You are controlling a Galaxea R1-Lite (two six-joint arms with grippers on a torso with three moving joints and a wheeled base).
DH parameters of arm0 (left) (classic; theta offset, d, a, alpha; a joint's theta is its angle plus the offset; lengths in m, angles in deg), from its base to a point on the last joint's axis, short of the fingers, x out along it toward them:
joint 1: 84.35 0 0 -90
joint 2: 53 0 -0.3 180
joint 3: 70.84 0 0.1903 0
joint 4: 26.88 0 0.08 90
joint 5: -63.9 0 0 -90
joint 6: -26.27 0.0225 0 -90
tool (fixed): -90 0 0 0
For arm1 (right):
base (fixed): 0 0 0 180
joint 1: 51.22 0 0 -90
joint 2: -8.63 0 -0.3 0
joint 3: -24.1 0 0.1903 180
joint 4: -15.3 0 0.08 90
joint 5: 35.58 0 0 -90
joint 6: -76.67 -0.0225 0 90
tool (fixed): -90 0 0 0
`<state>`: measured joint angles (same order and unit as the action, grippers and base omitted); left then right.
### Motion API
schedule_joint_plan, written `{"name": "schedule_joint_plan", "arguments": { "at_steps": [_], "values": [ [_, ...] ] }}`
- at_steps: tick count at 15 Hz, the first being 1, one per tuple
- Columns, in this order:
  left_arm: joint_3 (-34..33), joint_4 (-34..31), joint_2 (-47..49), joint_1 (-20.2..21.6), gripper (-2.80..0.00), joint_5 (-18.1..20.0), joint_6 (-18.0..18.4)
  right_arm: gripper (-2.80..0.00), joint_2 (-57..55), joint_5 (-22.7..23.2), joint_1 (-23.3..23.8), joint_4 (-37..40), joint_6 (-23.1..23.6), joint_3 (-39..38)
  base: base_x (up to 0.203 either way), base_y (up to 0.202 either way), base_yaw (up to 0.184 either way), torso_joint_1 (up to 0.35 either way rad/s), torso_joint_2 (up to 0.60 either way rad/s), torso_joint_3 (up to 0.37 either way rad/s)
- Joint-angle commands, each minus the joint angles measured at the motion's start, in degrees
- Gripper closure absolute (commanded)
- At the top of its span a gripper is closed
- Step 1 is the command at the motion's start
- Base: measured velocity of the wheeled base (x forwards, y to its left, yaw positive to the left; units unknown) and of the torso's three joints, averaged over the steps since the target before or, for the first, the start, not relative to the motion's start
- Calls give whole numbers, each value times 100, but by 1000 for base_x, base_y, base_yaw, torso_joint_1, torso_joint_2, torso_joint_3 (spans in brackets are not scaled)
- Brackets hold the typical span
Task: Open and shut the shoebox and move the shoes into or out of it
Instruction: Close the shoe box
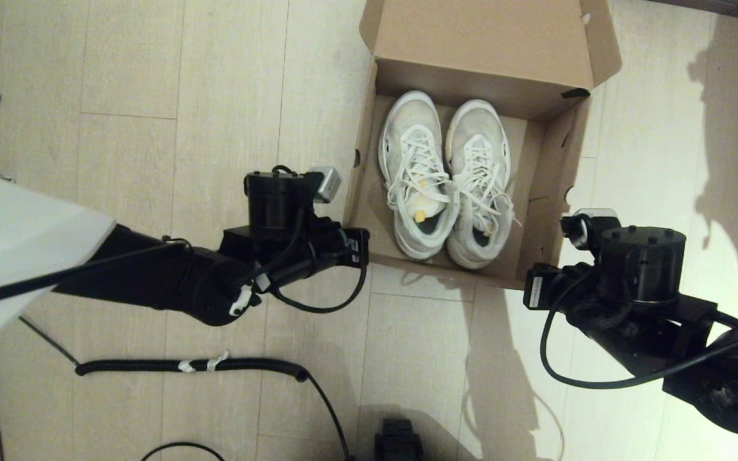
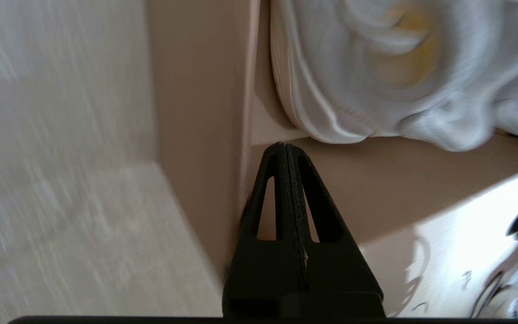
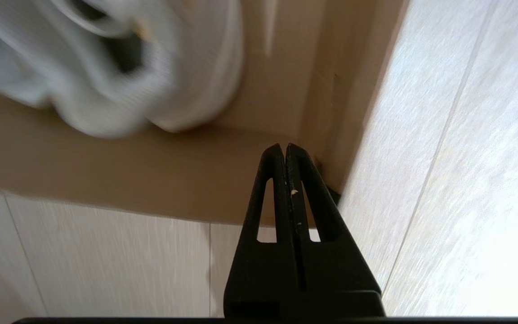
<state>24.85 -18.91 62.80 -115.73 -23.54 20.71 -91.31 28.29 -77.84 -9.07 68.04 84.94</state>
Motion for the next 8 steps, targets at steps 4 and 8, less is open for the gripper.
{"name": "schedule_joint_plan", "arguments": {
  "at_steps": [4,8],
  "values": [
    [-167,22,77,-230,0,-9,-7,0,-424,43,-8,-375,-24,-319,0,0,0,0,0,0],
    [-734,13,-342,-443,0,-31,-18,0,-456,64,-9,-763,13,-602,0,0,0,0,0,0]
  ]
}}
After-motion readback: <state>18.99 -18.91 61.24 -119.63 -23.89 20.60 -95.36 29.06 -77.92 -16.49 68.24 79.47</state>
